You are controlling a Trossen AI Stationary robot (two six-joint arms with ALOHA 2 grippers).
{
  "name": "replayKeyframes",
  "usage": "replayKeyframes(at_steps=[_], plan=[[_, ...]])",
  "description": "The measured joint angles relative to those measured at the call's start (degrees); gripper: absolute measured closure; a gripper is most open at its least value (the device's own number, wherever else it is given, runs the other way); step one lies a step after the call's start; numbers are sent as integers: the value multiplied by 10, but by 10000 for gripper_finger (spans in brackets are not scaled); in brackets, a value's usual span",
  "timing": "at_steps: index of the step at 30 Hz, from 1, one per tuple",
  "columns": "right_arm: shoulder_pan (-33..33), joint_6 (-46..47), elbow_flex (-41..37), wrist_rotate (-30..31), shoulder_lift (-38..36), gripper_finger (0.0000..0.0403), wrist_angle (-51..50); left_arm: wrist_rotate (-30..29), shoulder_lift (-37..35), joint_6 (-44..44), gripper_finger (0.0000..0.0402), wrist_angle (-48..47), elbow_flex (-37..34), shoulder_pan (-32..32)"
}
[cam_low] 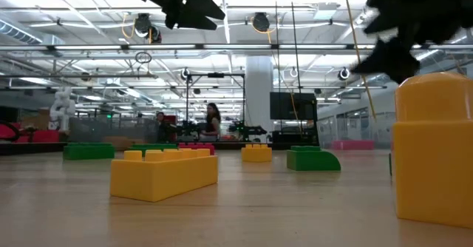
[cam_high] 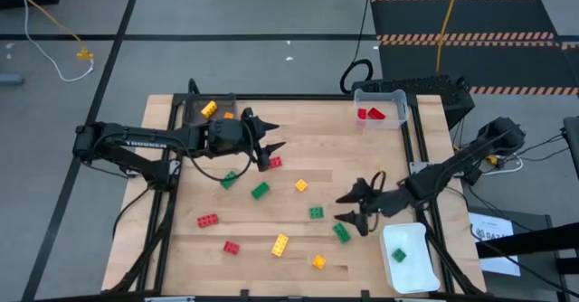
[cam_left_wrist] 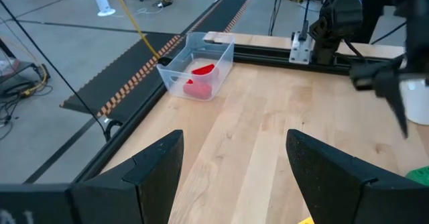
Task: Sort & place blocks by color
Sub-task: Put the green gamepiece into the white bin
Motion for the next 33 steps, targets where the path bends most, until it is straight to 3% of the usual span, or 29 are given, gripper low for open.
replayKeyframes(at_steps=[7,14,17,25,29,33], plan=[[0,72,18,-79,51,130,-36,1,0,-6,135,0,0,-1],[-1,27,116,-177,91,152,-79,7,0,-9,135,0,0,-14],[-8,-5,192,-197,97,158,-167,7,0,-8,135,0,0,-14],[-24,-96,437,-89,164,157,-576,7,0,-6,135,-3,0,-12],[-29,-33,473,-90,216,156,-643,7,0,-7,135,-14,0,-12],[-30,59,471,-173,270,156,-642,7,0,-10,135,-17,0,-13]])
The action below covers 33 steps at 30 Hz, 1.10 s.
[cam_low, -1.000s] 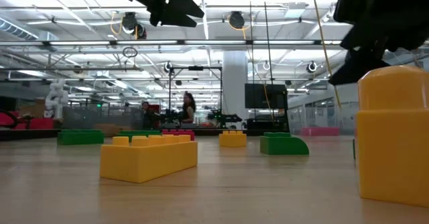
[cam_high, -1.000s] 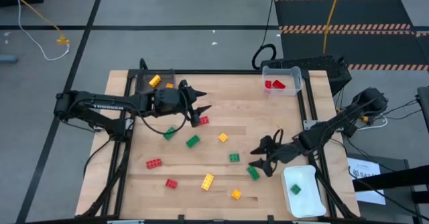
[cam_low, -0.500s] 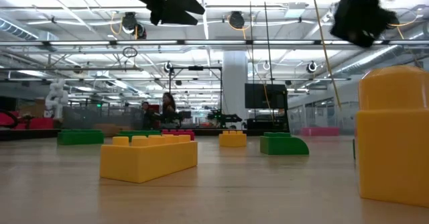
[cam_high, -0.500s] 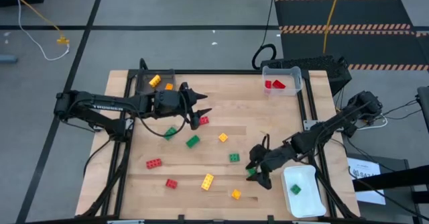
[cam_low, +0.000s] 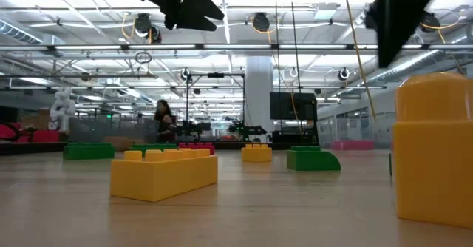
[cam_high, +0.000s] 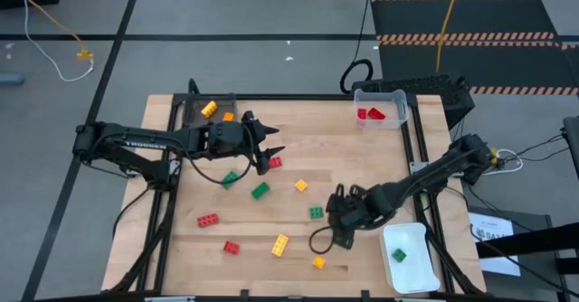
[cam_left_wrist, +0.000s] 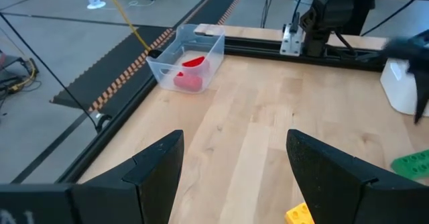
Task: Sort & place blocks by color
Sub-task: Put the green gamepiece into the white bin
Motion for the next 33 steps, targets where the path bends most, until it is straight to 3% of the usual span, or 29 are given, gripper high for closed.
replayKeyframes(at_steps=[3,6,14,33], plan=[[4,36,0,-56,39,156,-1,0,0,2,135,0,0,0],[5,59,0,-73,65,156,-6,0,0,5,135,0,0,0],[0,80,0,-30,89,156,-11,0,0,22,135,1,0,2],[1,68,-18,-35,119,155,19,0,0,9,135,0,0,-4]])
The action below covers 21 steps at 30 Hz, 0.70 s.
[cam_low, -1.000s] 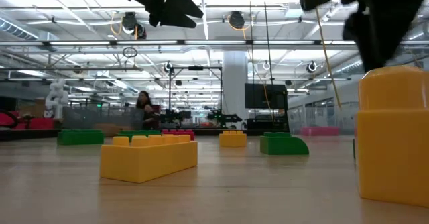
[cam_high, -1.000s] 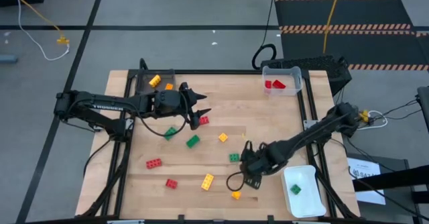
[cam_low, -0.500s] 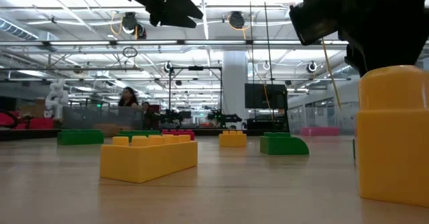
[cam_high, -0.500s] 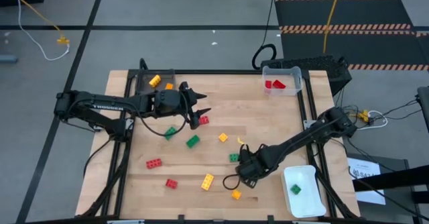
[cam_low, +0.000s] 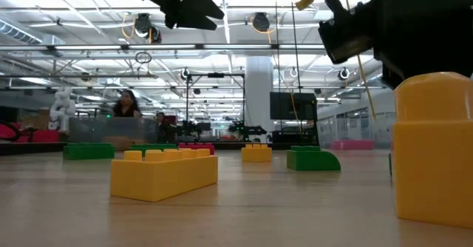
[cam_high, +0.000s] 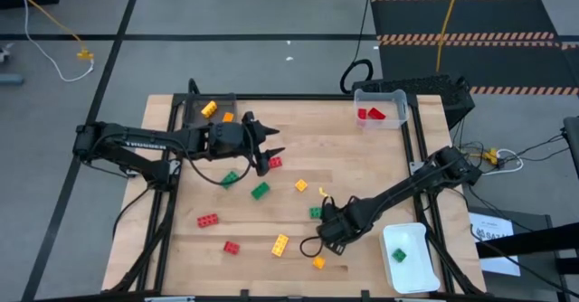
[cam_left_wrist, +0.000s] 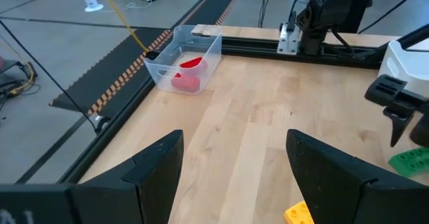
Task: Sort & place blocks by color
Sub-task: Put the green gamepiece into the white bin
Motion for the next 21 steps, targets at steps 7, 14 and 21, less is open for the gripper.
replayKeyframes(at_steps=[7,14,21], plan=[[0,6,-71,-51,-2,156,93,0,0,0,135,0,0,0],[0,-11,-98,-56,-6,157,95,0,0,0,135,0,0,0],[-2,-20,-95,-55,-30,226,71,0,0,0,135,0,0,0]])
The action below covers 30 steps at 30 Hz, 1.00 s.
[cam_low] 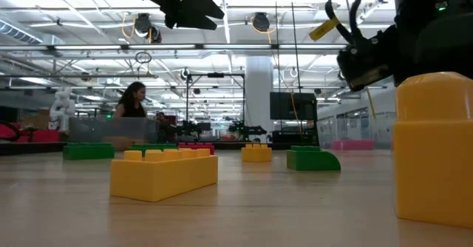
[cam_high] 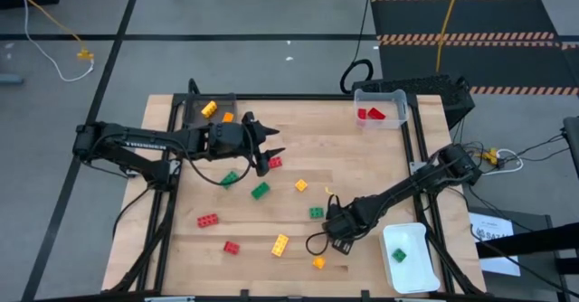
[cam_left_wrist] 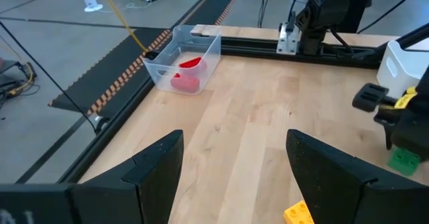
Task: Sort & place blocks by color
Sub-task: Put the green gamepiece into the white bin
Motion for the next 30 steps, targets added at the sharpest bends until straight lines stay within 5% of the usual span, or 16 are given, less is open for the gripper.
replayKeyframes(at_steps=[4,19,30], plan=[[-10,-8,-1,-3,-30,282,-38,0,0,0,135,0,0,0],[-27,50,0,-52,-245,282,-125,0,0,-2,135,1,0,0],[48,148,1,-134,-387,281,-215,0,0,-2,135,0,0,0]])
